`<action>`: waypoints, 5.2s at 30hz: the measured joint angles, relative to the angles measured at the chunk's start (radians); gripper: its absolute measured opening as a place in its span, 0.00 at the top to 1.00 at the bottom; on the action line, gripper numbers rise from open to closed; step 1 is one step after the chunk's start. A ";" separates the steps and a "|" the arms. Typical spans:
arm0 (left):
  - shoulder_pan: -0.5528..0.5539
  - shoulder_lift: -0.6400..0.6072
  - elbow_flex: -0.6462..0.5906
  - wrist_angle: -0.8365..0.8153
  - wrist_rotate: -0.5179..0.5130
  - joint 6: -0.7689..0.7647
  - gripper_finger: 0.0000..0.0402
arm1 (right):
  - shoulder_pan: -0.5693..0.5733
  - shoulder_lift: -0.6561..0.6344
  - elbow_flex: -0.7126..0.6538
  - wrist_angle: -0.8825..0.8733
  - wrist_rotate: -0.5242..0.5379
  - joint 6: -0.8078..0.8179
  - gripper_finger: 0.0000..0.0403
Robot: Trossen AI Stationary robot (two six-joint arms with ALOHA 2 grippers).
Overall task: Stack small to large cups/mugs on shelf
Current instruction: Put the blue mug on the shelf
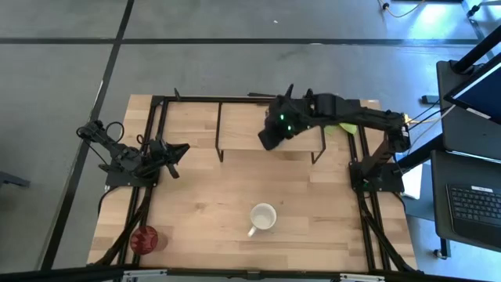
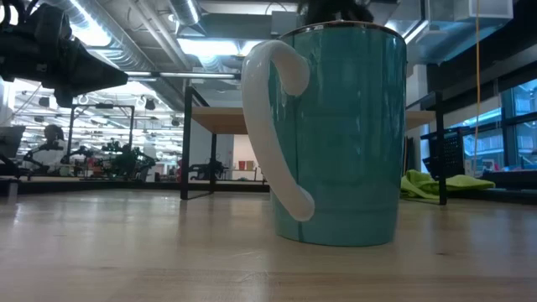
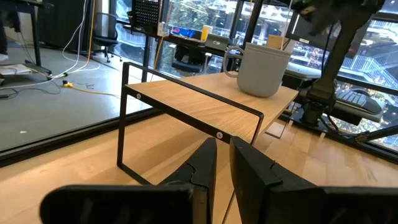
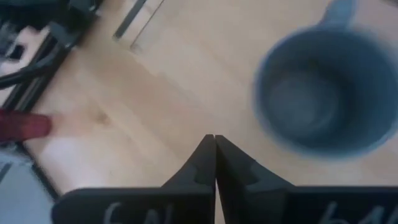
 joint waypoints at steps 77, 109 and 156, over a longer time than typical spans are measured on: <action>0.000 0.000 0.000 0.000 0.000 0.000 0.90 | -0.053 0.028 -0.001 -0.031 0.073 -0.588 0.43; 0.000 0.000 0.000 0.268 0.127 -0.114 0.90 | -0.053 0.028 -0.001 -0.017 0.122 -0.408 0.44; 1.103 1.420 1.177 -0.104 1.590 0.607 0.99 | 0.156 -0.140 0.088 -0.386 0.731 0.202 0.44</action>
